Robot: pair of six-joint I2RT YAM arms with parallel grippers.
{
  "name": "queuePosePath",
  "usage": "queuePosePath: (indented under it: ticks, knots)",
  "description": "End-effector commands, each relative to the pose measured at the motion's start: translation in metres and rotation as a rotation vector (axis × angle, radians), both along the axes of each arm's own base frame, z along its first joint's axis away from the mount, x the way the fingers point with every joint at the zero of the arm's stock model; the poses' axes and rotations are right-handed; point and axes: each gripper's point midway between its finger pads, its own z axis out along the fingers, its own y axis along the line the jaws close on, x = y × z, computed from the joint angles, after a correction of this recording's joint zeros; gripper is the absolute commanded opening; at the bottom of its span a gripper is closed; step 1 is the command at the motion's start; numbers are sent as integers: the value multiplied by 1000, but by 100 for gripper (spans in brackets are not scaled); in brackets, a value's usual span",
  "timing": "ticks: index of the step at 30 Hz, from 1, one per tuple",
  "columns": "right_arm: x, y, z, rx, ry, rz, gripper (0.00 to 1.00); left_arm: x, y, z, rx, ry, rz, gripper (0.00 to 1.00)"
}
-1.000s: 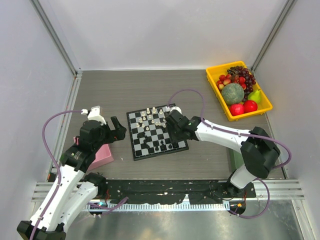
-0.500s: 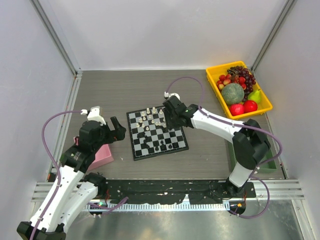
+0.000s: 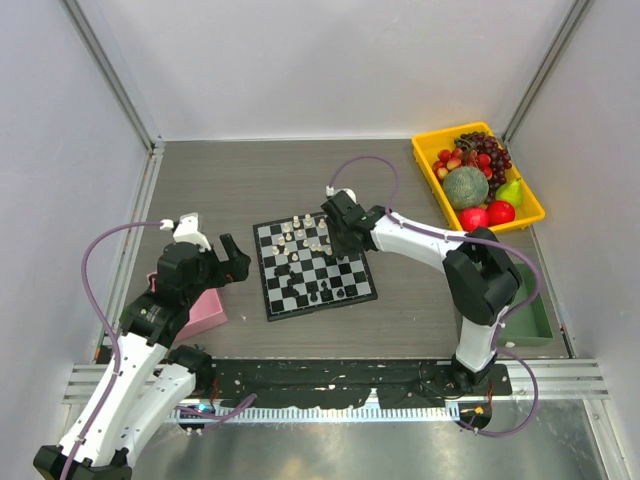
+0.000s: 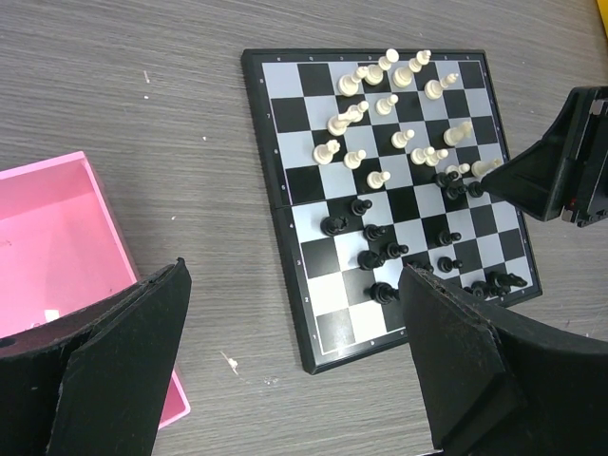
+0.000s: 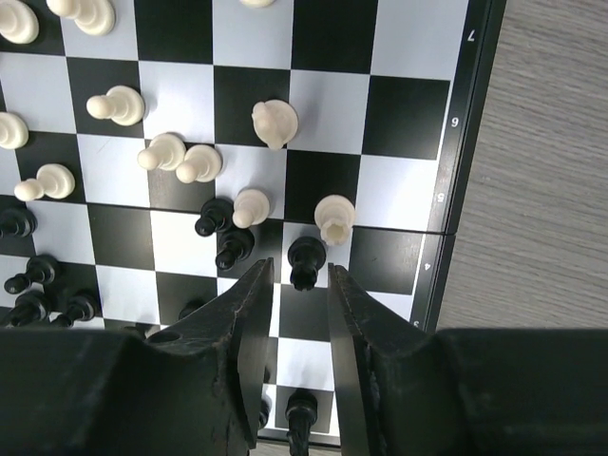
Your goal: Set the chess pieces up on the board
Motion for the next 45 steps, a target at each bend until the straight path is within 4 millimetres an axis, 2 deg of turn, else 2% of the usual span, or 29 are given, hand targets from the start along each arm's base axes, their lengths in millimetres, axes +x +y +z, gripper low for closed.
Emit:
queuePosePath:
  ticks: [1, 9, 13, 15, 17, 18, 20, 21, 22, 23, 24, 25, 26, 27, 28, 29, 31, 34, 39, 45]
  knots:
    - [17, 11, 12, 43, -42, -25, 35, 3, 2, 14, 3, -41, 7, 100]
    - [21, 10, 9, 31, -44, -22, 28, 3, 1, 14, 1, -42, 6, 100]
    - [20, 10, 12, 39, -48, -13, 15, 3, 2, 14, 3, -39, 9, 100]
    - [17, 7, 13, 40, -47, -11, 14, 3, 2, 14, 5, -40, 10, 99]
    - [12, 4, 19, 47, -53, -11, 13, 2, 3, 13, 8, -39, 10, 100]
    - [8, -1, 15, 37, -46, -16, 13, 2, 3, 12, 8, -36, 12, 99]
    - [0, -6, 27, 61, -63, -17, 13, 2, 4, 13, 10, -40, 14, 100]
    - [-8, -12, 21, 53, -48, -18, 13, 2, 4, 13, 11, -40, 14, 100]
    - [-10, -14, 29, 68, -66, -18, 13, 2, 4, 13, 9, -39, 13, 100]
    - [-17, -20, 24, 60, -54, -23, 13, 2, 4, 13, 11, -40, 14, 99]
    - [-19, -24, 31, 75, -71, -27, 13, 2, 3, 12, 8, -39, 12, 100]
    - [-27, -29, 26, 73, -59, -30, 13, 3, 3, 12, 8, -41, 12, 99]
    - [-30, -30, 31, 91, -70, -30, 13, 3, 3, 12, 6, -39, 11, 100]
    - [-37, -36, 25, 83, -56, -36, 13, 3, 3, 12, 8, -38, 10, 99]
    - [-39, -38, 30, 94, -68, -38, 13, 3, 3, 11, 8, -34, 11, 99]
    - [-44, -43, 23, 84, -55, -43, 13, 3, 3, 11, 7, -34, 12, 100]
    - [-50, -47, 23, 89, -52, -49, 13, 3, 2, 9, 1, -33, 11, 99]
    - [-58, -48, 22, 99, -45, -44, 13, 3, 0, 9, -6, -35, 7, 100]
    - [-71, -49, 7, 67, -17, -25, 13, 4, 0, 9, -8, -30, 6, 100]
    - [-77, -50, -3, 52, 2, -22, 13, 4, 1, 9, -7, -34, 11, 100]
